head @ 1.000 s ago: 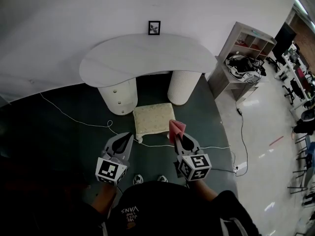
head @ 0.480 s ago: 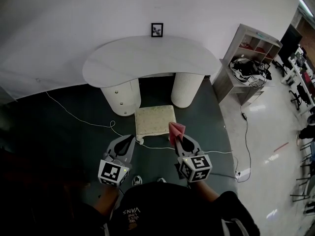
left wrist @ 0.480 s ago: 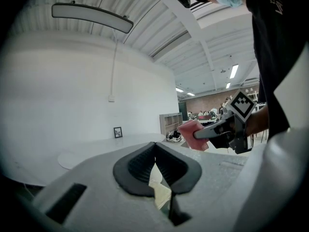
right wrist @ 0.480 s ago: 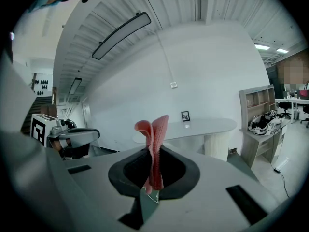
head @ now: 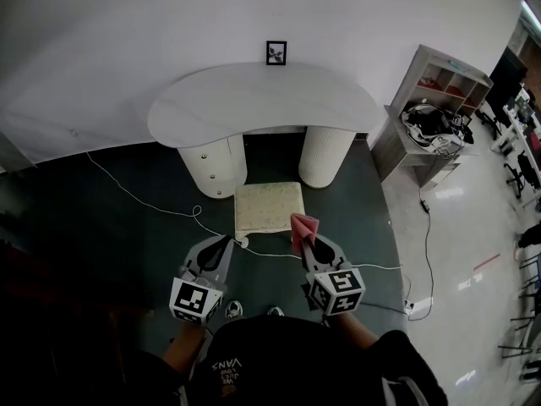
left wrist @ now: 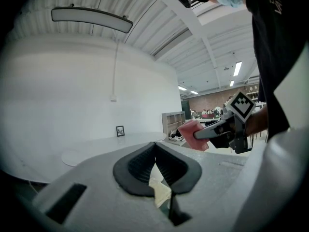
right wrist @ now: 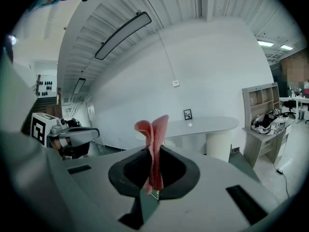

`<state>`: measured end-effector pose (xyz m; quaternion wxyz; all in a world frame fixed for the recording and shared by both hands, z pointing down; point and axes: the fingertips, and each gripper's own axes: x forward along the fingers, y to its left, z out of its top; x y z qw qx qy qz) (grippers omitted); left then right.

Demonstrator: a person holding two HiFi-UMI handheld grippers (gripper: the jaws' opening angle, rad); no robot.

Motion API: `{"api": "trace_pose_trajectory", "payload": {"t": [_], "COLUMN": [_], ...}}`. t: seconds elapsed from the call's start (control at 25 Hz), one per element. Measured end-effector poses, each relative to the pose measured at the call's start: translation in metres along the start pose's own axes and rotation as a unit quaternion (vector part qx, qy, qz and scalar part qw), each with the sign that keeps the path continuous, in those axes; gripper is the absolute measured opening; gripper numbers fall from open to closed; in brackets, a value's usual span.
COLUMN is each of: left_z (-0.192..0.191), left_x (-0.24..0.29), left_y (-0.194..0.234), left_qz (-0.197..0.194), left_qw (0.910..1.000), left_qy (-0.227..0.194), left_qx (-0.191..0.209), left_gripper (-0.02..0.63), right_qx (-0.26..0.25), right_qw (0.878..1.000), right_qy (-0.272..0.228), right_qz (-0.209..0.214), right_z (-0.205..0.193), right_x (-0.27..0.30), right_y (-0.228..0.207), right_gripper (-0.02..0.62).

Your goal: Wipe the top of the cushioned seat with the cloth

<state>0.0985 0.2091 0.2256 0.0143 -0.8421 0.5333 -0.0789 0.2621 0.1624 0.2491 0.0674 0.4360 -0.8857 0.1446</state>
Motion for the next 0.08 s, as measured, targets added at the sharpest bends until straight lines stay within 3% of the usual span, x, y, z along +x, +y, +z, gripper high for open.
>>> {"api": "trace_pose_trajectory", "payload": {"t": [0.08], "left_z": [0.0000], "left_x": [-0.0011], "left_y": [-0.0064], "left_qz": [0.001], "left_qw": [1.0000], "left_qy": [0.001], "left_qx": [0.001], "left_gripper": [0.017], "right_qx": [-0.003], "right_qw": [1.000], "right_qy": [0.003], "right_qz": [0.003], "right_z": [-0.0040], "right_x": [-0.0045], "right_y": [-0.0025], "right_gripper": [0.025]}}
